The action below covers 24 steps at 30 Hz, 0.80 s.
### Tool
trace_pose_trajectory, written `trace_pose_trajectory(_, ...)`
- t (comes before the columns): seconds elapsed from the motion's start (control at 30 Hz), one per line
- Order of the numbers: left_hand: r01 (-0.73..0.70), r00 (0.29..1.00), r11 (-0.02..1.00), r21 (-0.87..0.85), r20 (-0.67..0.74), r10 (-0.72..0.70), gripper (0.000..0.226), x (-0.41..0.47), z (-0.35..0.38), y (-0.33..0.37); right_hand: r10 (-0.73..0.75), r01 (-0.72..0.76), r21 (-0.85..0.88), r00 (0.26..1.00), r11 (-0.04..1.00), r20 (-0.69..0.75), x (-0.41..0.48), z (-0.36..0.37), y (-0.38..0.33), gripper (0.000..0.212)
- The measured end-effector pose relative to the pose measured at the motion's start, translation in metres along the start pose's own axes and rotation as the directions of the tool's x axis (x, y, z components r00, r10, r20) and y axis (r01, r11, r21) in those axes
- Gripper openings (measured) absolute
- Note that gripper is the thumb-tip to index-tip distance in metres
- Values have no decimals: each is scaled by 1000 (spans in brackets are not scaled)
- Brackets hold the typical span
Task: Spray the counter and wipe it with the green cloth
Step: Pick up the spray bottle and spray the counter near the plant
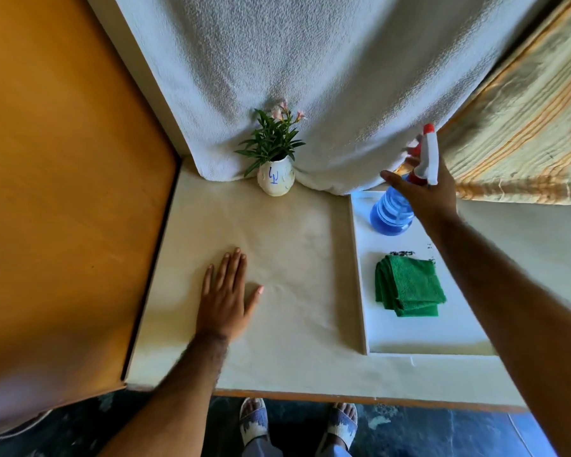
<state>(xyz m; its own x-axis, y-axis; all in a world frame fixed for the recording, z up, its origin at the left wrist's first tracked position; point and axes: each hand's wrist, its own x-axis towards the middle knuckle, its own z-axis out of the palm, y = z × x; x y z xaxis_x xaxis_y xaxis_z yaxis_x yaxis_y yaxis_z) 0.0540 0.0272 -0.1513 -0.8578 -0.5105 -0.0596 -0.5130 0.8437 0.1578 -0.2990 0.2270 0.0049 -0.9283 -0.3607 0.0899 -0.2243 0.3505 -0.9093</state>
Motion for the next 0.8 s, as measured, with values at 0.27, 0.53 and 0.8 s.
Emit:
trace_pose_trajectory(0.27, 7, 1000, 1000, 13, -23, -6, 84, -1, 2, 0, 16, -3, 144, 996, 990, -86, 2, 16, 1, 28)
trace_pose_trajectory(0.53, 7, 999, 1000, 12, -47, -7, 82, -3, 0, 1, 74, -70, -28, 970, 997, 231, -39, 62, -62, 22)
trace_pose_trajectory(0.8, -2, 989, 1000, -8, -151, 1, 76, -4, 3, -1, 333, -260, -219, 835, 940, 438, -71, 152, -58, 17)
